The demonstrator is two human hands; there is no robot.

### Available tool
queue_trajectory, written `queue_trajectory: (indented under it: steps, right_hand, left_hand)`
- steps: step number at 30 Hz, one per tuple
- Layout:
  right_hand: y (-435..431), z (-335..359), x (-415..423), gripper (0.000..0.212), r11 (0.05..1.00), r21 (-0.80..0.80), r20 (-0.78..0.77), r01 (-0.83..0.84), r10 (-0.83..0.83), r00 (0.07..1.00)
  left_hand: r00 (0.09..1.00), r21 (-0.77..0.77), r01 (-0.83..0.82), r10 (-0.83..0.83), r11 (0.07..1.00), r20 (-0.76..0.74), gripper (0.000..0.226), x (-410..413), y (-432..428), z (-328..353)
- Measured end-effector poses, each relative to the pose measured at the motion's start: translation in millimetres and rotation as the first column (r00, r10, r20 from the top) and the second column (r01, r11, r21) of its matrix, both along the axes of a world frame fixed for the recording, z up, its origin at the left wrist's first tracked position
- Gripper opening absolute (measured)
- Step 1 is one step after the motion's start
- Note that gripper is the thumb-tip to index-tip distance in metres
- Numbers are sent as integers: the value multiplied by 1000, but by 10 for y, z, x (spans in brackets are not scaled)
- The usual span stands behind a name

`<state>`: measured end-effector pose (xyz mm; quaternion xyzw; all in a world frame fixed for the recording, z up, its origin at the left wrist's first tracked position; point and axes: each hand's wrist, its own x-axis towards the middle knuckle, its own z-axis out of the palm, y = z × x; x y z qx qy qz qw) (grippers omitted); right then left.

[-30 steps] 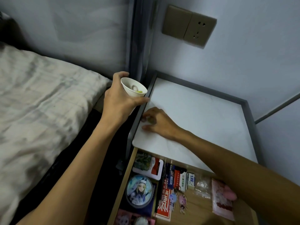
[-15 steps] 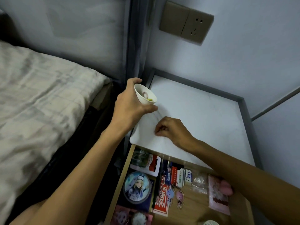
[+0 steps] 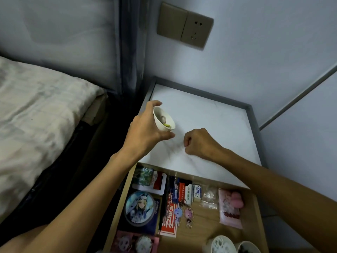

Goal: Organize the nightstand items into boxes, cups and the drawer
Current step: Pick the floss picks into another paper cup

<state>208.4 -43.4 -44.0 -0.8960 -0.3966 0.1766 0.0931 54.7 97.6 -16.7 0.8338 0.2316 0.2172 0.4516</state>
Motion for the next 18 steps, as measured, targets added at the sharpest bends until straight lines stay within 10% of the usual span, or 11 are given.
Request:
queue_trajectory:
  steps: [8,13,18]
  right_hand:
    - [132,873,24,12,796,569,-283,206,-45,958]
    - [246,915,-234,18,890,422,-109,-175,241,964]
    - [117,952,-143,14,832,541,-95,-121,203,975]
  left_hand:
    - [999,-18,43,-43,999,21,91,69,-87,-33]
    - [989,-127,120,-107,985,102,84,141,-197,-26]
    - [986,-227,113,-81,967,145,84,186,-224,-83]
